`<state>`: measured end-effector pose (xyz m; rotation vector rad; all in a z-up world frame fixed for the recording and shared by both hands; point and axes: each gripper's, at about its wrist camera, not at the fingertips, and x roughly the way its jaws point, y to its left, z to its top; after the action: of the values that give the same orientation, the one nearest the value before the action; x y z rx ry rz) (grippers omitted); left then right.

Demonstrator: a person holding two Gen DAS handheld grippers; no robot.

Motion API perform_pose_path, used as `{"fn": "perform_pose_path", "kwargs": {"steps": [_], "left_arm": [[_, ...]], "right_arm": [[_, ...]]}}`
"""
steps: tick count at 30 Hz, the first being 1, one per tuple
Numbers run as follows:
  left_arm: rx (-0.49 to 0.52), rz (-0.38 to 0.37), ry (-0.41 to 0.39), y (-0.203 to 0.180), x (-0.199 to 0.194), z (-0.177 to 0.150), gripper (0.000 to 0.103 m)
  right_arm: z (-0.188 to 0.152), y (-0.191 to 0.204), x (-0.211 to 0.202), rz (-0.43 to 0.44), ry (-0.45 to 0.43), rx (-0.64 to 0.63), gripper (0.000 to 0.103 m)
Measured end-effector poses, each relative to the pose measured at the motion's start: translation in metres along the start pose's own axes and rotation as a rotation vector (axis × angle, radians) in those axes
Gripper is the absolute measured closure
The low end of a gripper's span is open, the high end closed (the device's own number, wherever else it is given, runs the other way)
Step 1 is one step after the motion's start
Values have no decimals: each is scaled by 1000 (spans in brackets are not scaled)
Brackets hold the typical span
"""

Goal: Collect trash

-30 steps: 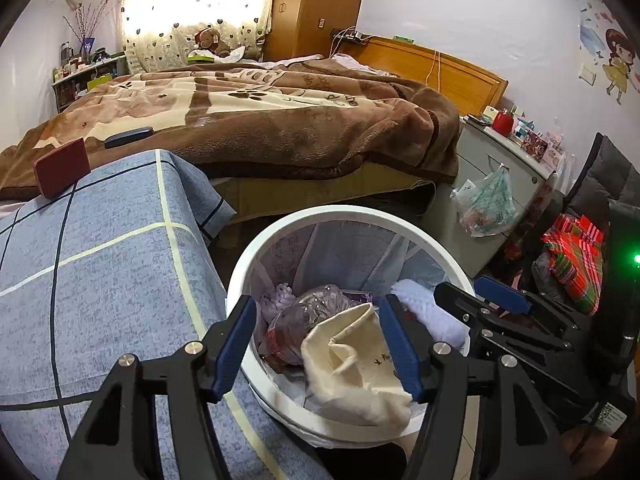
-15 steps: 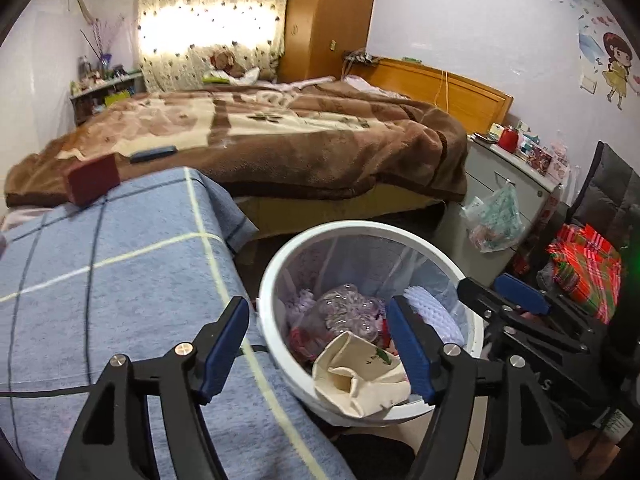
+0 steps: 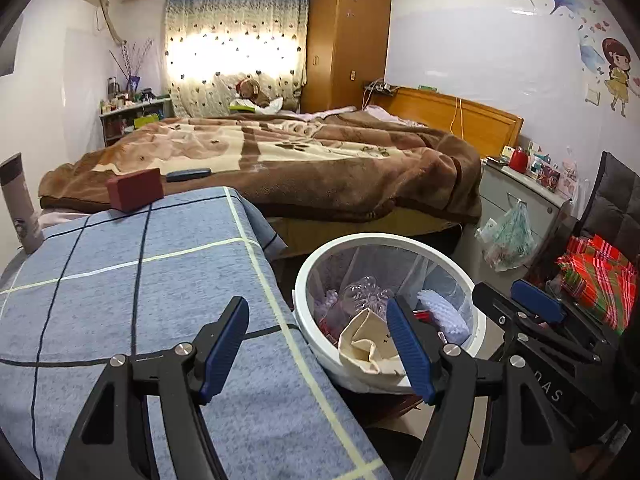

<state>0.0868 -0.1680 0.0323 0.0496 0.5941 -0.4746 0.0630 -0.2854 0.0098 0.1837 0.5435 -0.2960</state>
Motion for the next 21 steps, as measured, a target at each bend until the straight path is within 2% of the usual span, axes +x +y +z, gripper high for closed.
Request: {"fn": "perform_pose_path", "kwargs": {"steps": [14,17,21], "left_arm": [[-5,79,-58,7,-23,-15,30],[-3,58,-46,8,-23,-17,30],[-1,66,-40,7,-24,-19,30]], "right_arm": [[-9,21,-25,-92,-100,-68,48],[-8,22,-26,-95,-105,-71,47],[-9,22,-27,-92,-105,-66,47]]}}
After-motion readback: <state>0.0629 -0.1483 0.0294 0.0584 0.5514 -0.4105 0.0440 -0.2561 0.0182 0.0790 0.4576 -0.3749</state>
